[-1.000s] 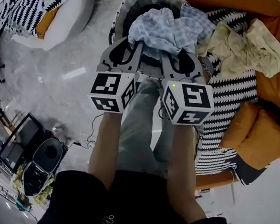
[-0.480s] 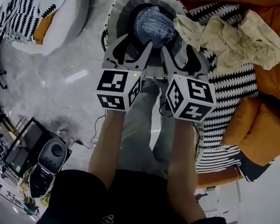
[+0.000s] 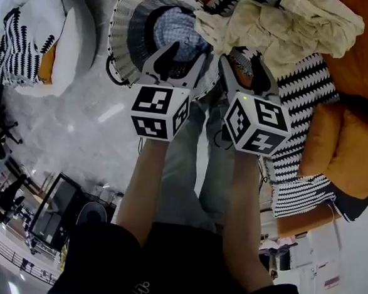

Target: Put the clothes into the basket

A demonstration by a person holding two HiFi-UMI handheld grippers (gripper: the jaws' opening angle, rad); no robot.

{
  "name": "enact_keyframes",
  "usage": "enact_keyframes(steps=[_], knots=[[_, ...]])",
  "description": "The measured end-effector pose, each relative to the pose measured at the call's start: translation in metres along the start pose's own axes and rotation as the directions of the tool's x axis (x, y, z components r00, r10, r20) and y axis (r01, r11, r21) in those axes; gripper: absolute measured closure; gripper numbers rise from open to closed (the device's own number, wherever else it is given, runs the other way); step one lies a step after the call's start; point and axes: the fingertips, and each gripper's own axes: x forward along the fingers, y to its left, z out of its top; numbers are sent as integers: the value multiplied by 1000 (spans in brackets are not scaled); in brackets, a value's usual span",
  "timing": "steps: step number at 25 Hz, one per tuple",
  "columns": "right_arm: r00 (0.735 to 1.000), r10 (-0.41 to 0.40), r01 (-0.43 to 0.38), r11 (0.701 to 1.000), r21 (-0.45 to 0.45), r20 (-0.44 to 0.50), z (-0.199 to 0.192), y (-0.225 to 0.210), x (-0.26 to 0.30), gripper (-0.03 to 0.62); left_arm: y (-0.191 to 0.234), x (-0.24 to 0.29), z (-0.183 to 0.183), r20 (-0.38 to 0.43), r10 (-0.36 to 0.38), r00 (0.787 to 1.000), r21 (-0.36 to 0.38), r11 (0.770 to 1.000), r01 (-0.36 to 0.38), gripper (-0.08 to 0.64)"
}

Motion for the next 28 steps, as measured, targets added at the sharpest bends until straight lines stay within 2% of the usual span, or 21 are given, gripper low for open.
enact_keyframes(steps=[9, 15, 19, 23, 26, 28], knots=[[987, -155, 148, 982, 119, 49, 26, -120, -8, 316, -51, 68, -7, -130, -8, 992, 67, 998, 17, 347], [960, -273, 258, 949, 181, 59, 45, -216, -13, 316, -73, 106, -4, -181, 15, 983, 85, 996, 1, 347], [952, -296, 280, 944, 175, 77, 61, -253, -6, 316, -86, 128, 3, -201, 24, 979, 101, 995, -4, 347], [949, -286, 264, 951, 160, 135, 87, -278, 0, 316, -95, 153, -3, -247, 72, 966, 169, 985, -30, 345], [955, -263, 250, 962, 108, 136, 95, -285, 22, 316, -93, 175, -21, -304, 64, 950, 109, 994, -32, 342], [956, -269, 261, 962, 79, 115, 98, -286, 43, 316, -85, 187, -23, -308, 76, 948, 74, 996, -56, 342]])
